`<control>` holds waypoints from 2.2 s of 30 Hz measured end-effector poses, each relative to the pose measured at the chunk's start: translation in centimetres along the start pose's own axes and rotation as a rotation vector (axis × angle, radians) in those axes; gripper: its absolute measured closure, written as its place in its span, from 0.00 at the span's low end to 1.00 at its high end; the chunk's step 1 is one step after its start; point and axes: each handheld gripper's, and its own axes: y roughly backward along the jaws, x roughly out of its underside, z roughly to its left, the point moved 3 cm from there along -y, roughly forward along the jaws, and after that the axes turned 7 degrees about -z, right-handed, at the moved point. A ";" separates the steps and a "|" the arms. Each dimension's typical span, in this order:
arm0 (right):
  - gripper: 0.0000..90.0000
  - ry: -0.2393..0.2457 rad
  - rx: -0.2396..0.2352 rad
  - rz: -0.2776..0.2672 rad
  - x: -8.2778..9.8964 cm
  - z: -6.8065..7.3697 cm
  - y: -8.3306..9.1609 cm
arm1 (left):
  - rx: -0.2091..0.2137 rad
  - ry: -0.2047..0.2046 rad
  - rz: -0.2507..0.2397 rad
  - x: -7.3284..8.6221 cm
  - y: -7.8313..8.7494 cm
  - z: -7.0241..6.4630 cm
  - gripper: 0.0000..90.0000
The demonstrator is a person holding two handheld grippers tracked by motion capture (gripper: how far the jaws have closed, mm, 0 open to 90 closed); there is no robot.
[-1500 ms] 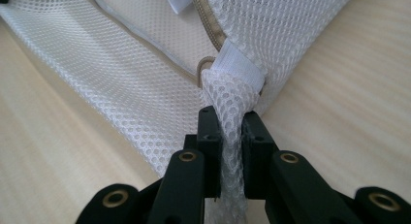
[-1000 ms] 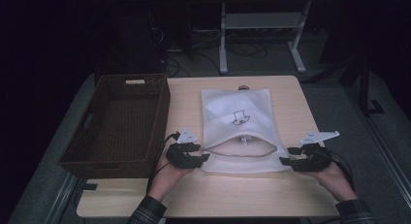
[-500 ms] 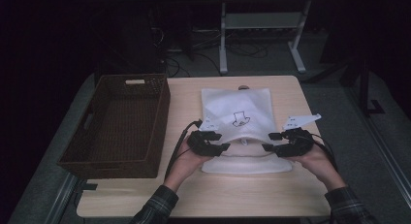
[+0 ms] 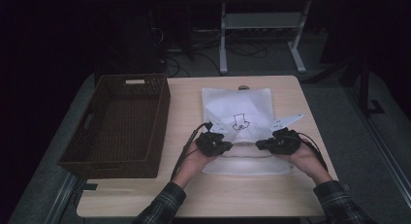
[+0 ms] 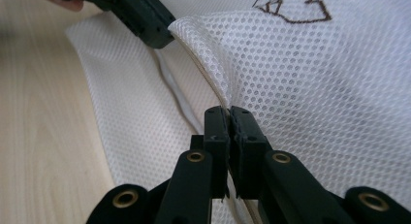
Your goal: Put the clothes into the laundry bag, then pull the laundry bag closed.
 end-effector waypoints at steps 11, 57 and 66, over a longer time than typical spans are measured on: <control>0.95 -0.016 -0.027 0.131 2.7 -0.3 -2.2 | 0.056 -0.007 0.106 1.6 -1.8 -0.4 0.96; 0.16 -0.083 0.019 -0.092 0.8 1.8 -0.2 | -0.084 0.083 -0.014 5.6 6.5 -0.8 0.22; 0.16 -0.002 -0.026 -0.043 -0.9 3.5 -1.3 | -0.139 0.109 -0.032 7.5 8.2 -1.4 0.20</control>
